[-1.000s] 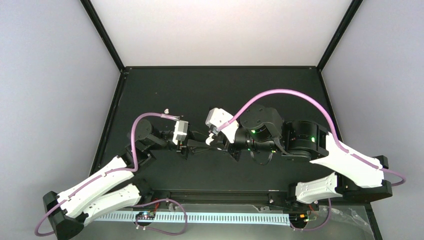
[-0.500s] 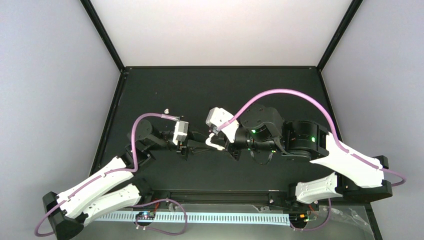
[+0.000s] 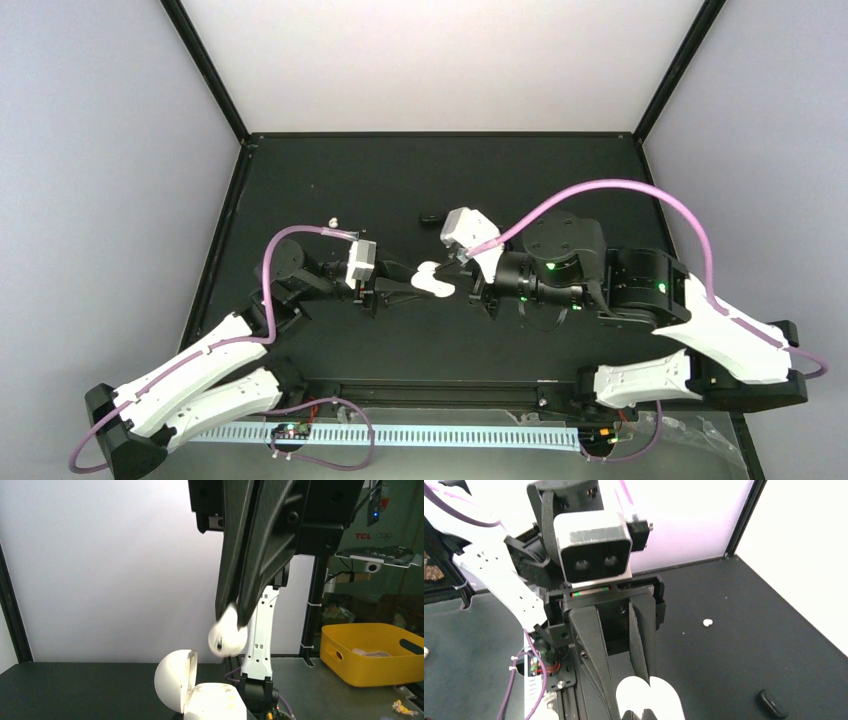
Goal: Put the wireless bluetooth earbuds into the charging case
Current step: Place the earbud in the charging case.
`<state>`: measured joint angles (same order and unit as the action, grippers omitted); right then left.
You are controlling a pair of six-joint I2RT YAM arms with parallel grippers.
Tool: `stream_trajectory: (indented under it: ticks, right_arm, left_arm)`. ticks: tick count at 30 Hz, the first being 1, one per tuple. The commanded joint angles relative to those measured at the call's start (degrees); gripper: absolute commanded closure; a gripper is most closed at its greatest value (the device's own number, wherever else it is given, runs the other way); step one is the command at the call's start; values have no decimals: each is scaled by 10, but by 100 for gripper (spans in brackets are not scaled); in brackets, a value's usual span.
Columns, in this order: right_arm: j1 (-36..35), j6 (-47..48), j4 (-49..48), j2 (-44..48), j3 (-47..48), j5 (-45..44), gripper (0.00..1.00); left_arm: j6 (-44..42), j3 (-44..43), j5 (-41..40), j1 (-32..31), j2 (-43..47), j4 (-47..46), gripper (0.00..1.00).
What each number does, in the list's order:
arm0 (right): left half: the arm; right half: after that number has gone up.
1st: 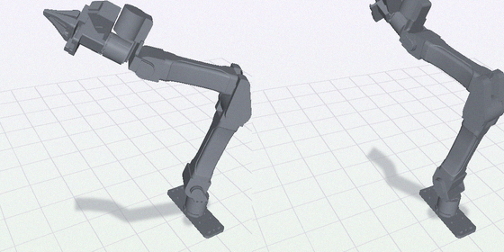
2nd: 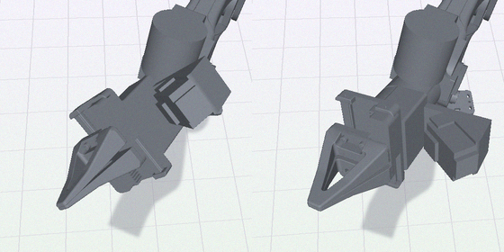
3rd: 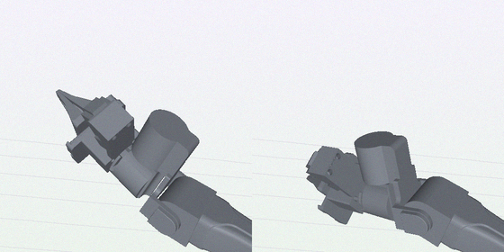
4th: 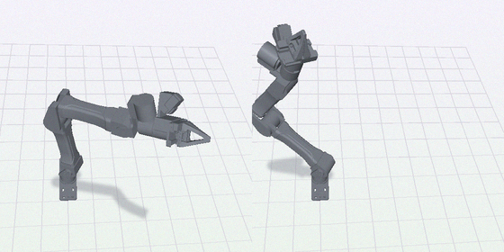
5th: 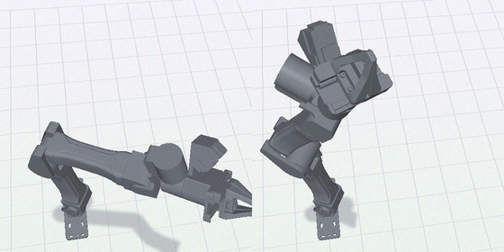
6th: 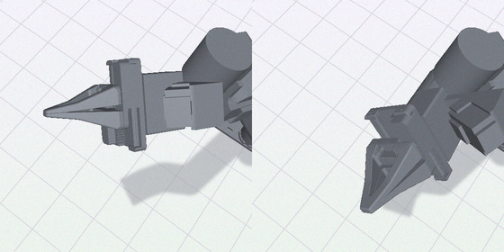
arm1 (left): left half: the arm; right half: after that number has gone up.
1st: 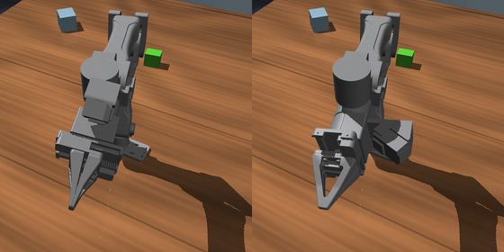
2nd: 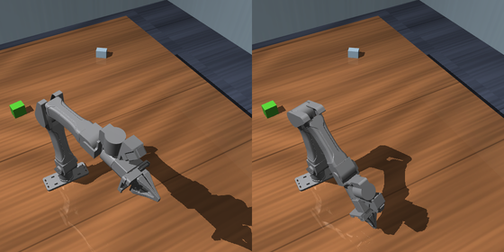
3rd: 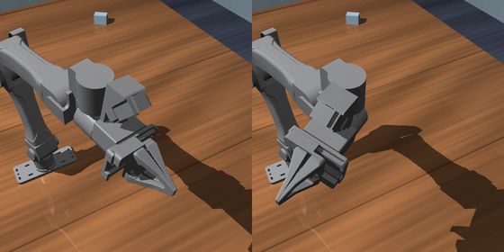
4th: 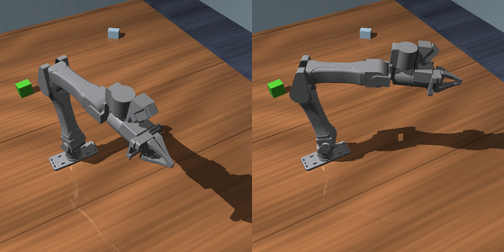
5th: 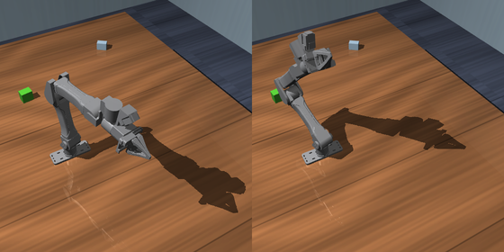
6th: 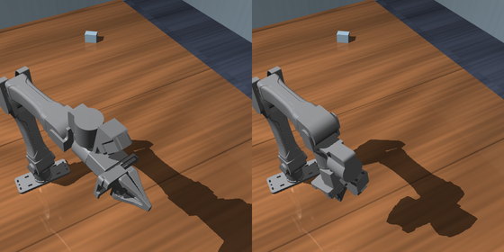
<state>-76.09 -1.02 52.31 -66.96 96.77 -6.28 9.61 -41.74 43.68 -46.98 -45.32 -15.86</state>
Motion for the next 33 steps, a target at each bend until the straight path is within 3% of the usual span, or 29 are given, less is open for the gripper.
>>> stream_trajectory:
  ticks: [1,33]
  right_arm:
    - [2,-2,-39,18,-9,-10,99]
    - [2,6,-139,59,-103,1,99]
  left_arm:
    - [8,0,-7,-3,4,-9,98]
    - [86,-2,9,-3,1,-92,98]
